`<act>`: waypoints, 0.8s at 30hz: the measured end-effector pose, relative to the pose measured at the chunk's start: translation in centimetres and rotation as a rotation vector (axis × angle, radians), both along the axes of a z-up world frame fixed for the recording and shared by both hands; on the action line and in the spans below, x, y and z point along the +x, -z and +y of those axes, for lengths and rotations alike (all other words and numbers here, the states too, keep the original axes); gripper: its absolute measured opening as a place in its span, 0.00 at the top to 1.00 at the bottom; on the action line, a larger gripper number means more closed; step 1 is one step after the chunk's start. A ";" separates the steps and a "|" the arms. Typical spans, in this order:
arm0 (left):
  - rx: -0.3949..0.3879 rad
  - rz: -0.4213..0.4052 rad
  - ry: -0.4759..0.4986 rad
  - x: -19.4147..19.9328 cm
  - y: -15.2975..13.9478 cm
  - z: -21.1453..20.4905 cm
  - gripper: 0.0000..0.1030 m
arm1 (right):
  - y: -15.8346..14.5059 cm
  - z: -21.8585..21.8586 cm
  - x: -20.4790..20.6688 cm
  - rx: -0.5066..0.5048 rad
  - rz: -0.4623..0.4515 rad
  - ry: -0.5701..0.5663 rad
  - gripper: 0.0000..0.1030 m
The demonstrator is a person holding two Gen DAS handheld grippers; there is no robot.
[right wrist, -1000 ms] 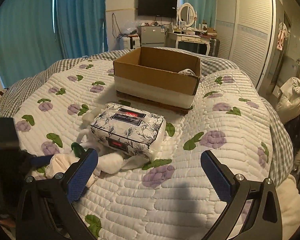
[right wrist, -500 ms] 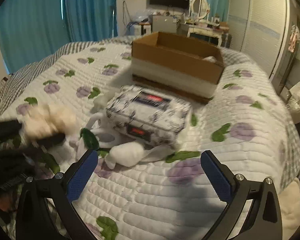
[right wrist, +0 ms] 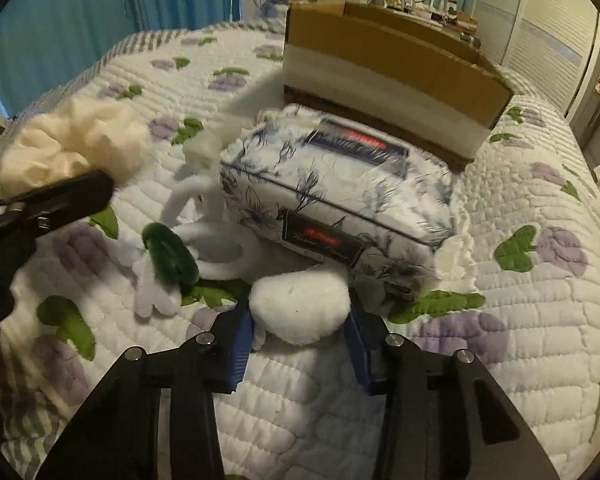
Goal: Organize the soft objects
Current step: 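Grasp the cream lace cloth with the left gripper while the right grasps a white fluffy toy, then lower the lace cloth and fluffy toy into the box and release both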
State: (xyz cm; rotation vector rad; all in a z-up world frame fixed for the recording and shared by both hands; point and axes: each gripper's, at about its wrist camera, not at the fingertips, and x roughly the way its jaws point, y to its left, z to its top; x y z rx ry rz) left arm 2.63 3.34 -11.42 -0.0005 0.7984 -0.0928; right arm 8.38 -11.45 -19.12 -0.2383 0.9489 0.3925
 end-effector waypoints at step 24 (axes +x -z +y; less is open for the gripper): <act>0.038 -0.255 0.062 8.8 -14.9 -5.1 0.67 | -23.5 -6.1 6.6 0.172 -0.418 -0.008 0.61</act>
